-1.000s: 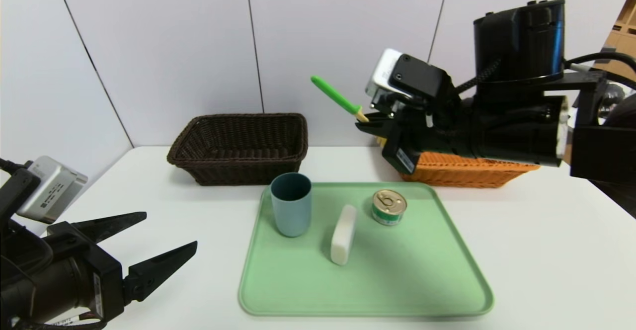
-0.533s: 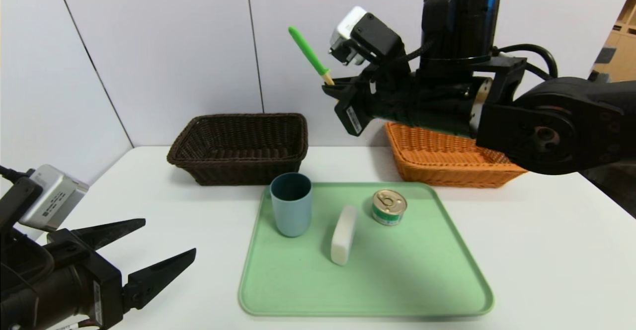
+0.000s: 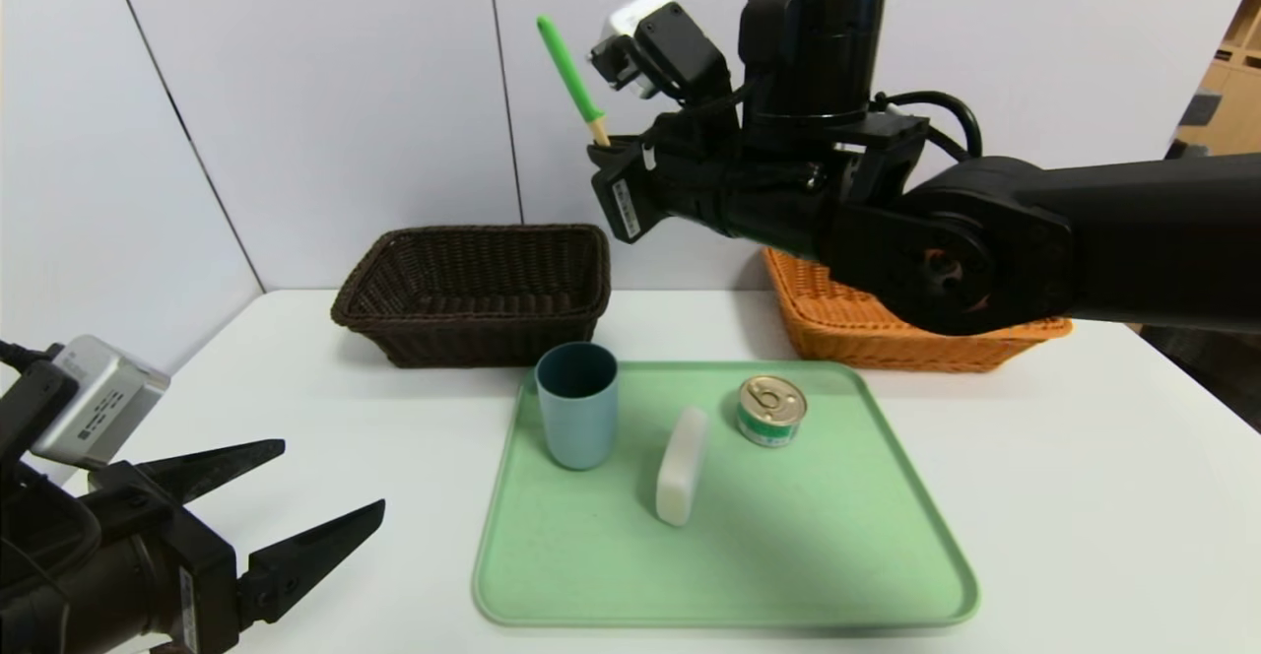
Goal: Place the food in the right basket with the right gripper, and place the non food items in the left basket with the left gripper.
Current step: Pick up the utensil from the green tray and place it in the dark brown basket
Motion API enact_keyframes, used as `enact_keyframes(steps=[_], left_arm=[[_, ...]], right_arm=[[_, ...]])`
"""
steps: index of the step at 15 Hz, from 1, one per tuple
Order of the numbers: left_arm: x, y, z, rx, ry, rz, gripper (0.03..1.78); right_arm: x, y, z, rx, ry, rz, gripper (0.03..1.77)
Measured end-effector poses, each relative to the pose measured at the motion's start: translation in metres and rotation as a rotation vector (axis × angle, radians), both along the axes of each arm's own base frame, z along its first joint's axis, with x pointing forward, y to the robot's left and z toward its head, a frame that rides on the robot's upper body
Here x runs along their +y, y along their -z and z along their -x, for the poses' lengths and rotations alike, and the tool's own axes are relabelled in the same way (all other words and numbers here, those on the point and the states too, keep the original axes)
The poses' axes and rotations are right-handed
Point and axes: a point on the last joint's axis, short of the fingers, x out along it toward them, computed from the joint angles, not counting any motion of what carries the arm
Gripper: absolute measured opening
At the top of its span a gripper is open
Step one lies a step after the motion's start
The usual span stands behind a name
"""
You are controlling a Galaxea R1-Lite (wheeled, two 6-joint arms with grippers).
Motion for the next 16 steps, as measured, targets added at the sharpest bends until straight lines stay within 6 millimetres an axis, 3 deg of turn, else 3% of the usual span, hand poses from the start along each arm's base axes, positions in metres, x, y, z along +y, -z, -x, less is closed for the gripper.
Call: enact_keyframes(steps=[8,11,16], left_arm=[[0.003,0.008,0.007,0.009,-0.005,-0.004,1.69],[0.003,0.007,0.006,0.006,-0.007,-0.005,1.69],[0.002,0.004,0.003,-0.009,-0.006,0.001,1.69]], right_arm=[[0.040,0.011,-0.031,-0.041,-0.007,-0.101,0.07],[0.049,0.038,-0.049,-0.014,0.005,-0.075,0.07],[0.046,0.070,-0.074,0.029,0.034,-0.038,0.07]])
